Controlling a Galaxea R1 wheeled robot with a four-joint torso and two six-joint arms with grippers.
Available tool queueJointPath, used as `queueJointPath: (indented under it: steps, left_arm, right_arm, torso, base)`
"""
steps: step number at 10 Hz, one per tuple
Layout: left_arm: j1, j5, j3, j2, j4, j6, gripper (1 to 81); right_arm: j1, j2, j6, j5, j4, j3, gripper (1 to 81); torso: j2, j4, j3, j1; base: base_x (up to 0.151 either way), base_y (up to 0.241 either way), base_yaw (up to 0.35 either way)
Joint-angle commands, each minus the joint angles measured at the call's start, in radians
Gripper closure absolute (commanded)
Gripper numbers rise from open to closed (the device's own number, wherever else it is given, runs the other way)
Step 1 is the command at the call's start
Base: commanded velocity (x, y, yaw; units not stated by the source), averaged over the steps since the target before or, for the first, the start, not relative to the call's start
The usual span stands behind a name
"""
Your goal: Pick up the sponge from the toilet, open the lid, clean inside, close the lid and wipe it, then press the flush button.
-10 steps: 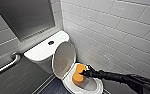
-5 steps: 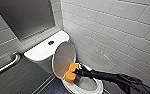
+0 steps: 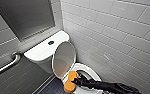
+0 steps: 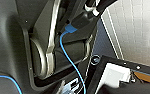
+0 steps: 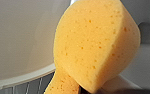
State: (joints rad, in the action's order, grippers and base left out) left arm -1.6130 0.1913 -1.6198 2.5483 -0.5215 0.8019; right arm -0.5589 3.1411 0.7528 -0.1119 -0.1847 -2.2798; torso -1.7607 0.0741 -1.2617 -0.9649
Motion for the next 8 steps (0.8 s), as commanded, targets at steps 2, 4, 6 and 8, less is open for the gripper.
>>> queueJointPath:
  steps: [2, 4, 6, 8]
  left_arm:
    - [-0.032, -0.105, 0.041, -0.014, -0.008, -0.001, 1.0]
    - [-0.032, -0.105, 0.041, -0.012, -0.006, -0.001, 1.0]
    - [-0.032, -0.105, 0.046, -0.012, -0.002, 0.000, 1.0]
    - [-0.032, -0.105, 0.058, -0.014, 0.000, 0.002, 1.0]
  right_arm:
    - [0.066, -0.017, 0.000, 0.006, -0.042, 0.039, 81.1]
    - [0.035, -0.127, 0.002, 0.011, -0.047, 0.159, 81.1]
    - [-0.006, -0.275, 0.005, 0.014, -0.050, 0.330, 81.1]
    - [-0.061, -0.368, 0.005, 0.023, -0.050, 0.395, 81.1]
  torso:
    - [0.000, 0.000, 0.000, 0.000]
    - [0.000, 0.000, 0.000, 0.000]
    - [0.000, 0.000, 0.000, 0.000]
    - [0.000, 0.000, 0.000, 0.000]
  base:
    - [0.000, 0.000, 0.000]
    - [0.000, 0.000, 0.000]
    - [0.000, 0.000, 0.000]
    - [0.000, 0.000, 0.000]
